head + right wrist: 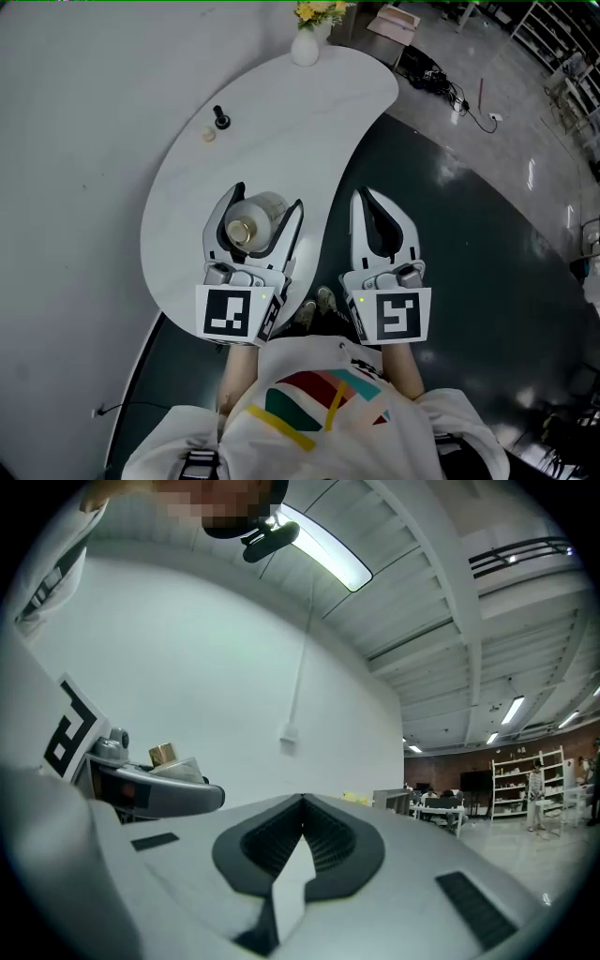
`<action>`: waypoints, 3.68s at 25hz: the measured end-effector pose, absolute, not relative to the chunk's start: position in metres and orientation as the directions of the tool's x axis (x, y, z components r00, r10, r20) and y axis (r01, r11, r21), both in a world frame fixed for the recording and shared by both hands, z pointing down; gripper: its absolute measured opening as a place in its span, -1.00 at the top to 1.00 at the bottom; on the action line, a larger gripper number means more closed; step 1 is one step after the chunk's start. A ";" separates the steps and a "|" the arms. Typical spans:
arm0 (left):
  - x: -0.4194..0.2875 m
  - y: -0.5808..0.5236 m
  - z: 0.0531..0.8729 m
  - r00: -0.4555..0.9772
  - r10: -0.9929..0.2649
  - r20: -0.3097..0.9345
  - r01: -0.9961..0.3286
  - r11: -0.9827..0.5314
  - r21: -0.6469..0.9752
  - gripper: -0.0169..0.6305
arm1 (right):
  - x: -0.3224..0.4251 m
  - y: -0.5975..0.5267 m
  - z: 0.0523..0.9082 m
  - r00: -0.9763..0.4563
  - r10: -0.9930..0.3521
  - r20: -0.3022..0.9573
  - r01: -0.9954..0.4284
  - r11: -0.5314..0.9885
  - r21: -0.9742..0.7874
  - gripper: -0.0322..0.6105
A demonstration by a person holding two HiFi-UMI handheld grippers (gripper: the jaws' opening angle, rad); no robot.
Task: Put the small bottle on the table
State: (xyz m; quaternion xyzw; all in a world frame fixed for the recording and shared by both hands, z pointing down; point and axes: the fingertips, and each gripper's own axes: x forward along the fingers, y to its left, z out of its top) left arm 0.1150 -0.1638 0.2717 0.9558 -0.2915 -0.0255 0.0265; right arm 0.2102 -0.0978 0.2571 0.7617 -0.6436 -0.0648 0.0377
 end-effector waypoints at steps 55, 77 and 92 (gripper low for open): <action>0.003 -0.469 0.465 0.366 -0.897 0.246 -0.911 -0.400 -0.103 -0.15 | 0.127 -0.260 0.421 -0.371 -0.878 0.301 -0.918 0.395 0.021 0.86; -0.018 -0.515 0.570 0.274 -0.873 0.403 -0.947 -0.318 -0.047 -0.15 | 0.140 -0.257 0.459 -0.388 -0.847 0.363 -0.919 0.385 -0.082 0.87; -0.025 -0.525 0.585 0.269 -0.837 0.477 -0.953 -0.304 0.002 -0.15 | 0.131 -0.259 0.463 -0.390 -0.838 0.382 -0.913 0.407 -0.041 0.87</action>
